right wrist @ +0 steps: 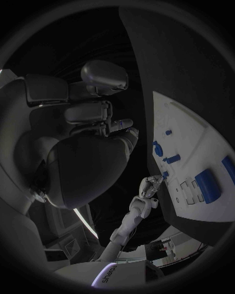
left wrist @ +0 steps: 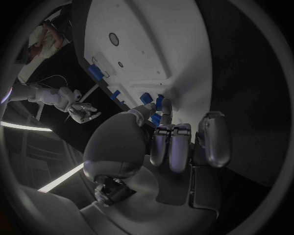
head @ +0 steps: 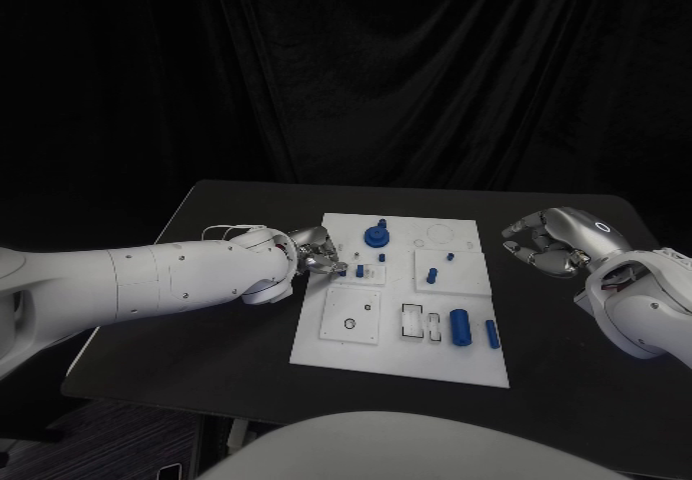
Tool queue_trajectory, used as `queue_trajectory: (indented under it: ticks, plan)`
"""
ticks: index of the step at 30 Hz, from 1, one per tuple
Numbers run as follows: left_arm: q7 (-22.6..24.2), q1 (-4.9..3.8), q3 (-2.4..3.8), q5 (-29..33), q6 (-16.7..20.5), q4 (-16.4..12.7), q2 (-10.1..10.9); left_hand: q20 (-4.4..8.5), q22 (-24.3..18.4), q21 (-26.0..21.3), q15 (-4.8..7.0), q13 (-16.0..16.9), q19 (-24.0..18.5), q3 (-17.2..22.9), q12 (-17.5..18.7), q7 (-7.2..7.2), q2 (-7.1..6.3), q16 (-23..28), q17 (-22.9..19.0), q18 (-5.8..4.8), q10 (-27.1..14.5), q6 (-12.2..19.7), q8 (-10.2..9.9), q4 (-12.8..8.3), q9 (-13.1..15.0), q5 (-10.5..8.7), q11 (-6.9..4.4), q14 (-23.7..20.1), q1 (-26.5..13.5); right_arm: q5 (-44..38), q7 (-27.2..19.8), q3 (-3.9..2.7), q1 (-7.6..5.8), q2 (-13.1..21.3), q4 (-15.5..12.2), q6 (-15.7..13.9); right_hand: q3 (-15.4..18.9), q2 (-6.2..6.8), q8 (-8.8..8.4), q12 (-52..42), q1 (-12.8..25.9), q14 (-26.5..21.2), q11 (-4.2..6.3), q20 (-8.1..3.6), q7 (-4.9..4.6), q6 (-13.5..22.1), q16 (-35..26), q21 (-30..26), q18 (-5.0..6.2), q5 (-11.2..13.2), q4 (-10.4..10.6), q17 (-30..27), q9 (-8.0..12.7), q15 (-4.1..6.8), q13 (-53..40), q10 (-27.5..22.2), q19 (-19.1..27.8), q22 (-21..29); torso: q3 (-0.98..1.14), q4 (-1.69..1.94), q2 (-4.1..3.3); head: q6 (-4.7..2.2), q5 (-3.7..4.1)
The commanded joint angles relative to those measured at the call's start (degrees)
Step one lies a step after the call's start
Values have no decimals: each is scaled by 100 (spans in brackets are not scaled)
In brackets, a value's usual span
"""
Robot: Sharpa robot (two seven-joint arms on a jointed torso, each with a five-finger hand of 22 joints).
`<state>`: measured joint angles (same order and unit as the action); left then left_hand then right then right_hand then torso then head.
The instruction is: Assemble the parts on the task board
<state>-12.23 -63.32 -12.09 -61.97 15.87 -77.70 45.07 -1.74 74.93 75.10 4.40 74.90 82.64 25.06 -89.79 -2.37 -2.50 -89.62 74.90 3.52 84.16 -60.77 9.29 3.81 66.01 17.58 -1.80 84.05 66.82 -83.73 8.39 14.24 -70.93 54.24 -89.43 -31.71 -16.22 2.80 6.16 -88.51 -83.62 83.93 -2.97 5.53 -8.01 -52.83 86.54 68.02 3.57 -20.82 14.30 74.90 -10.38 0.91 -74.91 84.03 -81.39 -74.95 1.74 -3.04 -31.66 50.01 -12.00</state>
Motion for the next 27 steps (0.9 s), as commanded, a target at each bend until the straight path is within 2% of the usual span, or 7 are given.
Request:
queue_trajectory:
  ticks: [1, 6, 14, 19, 26, 27]
  plan:
    - [74, 16, 1, 11, -105, -11, -8, 9, 1036, -20, 42, 1510, -20, -5, -21, 76, 35, -38, 1510, 4, 584, -28, -5, -5, 8, 33, -35, 595, 19, -19, 94, -4, 14, 5, -2, 15, -37, 26, -28, 39, -7, 435, -30, -25, 0, -37, -29, -37, 117, -24, -2, 1044, 8, -10, -1032, 236, 4, -864, 3, 1, 1, -1, 3]
    - [58, 24, 1, 11, -122, 0, -23, 8, 1028, -44, 41, 1510, -33, -6, -21, 72, 33, -38, 1510, 9, 584, -17, -12, -6, 6, 42, -33, 595, 21, -19, 100, -4, 14, -1, 1, 20, -41, 27, -30, 41, -9, 433, -29, -26, 0, -35, -32, -39, 117, -29, -5, 1040, 10, -10, -1027, 232, 4, -864, 5, -6, 4, -1, -8]
    - [25, 37, 1, 11, -146, 48, -50, -11, 1016, -90, 21, 1510, -61, -118, -21, 55, 79, -38, 1510, 17, 584, 5, -34, 90, -7, -365, -13, 595, -29, -19, 104, -4, 14, -7, 3, 28, -41, 27, -30, 41, -9, 433, -29, -26, 0, -35, -32, -39, 117, -29, -5, 1040, 10, -10, -1027, 232, 4, -864, 3, -9, 2, -1, -13]
    - [-4, 44, 1, 11, -175, 59, -53, -17, 1009, -118, 14, 1510, -76, -191, -21, 50, 98, -38, 1510, 23, 584, 11, -44, 147, -15, -533, -7, 595, -57, -19, 107, -4, 15, -6, 3, 30, -41, 27, -30, 41, -9, 433, -29, -26, 0, -35, -32, -39, 117, -29, -5, 1040, 10, -10, -1027, 232, 4, -864, 5, -4, 2, -1, -4]
    - [-50, 58, 1, 11, -188, 58, -50, -41, 998, -162, -10, 1510, -98, -573, -21, 20, 117, -38, 1510, 31, 584, 22, -76, 429, -47, -835, 20, 595, -252, -19, 121, -4, 18, -4, 4, 46, -43, 30, -34, 39, -9, 433, -30, -26, -1, -32, -33, -43, 117, -32, -7, 1039, 12, -9, -1033, 237, 4, -863, 6, -5, 4, -1, -7]
    - [-54, 60, 1, 11, -187, 58, -50, -48, 998, -163, -19, 1510, -98, -694, -21, 8, 122, -38, 1510, 31, 584, 13, -81, 545, -57, -911, 31, 595, -367, -19, 122, -4, 20, -4, 4, 48, -43, 30, -34, 39, -9, 433, -30, -26, -1, -32, -33, -43, 117, -32, -7, 1039, 12, -9, -1033, 237, 4, -863, 6, -4, 6, -1, -7]
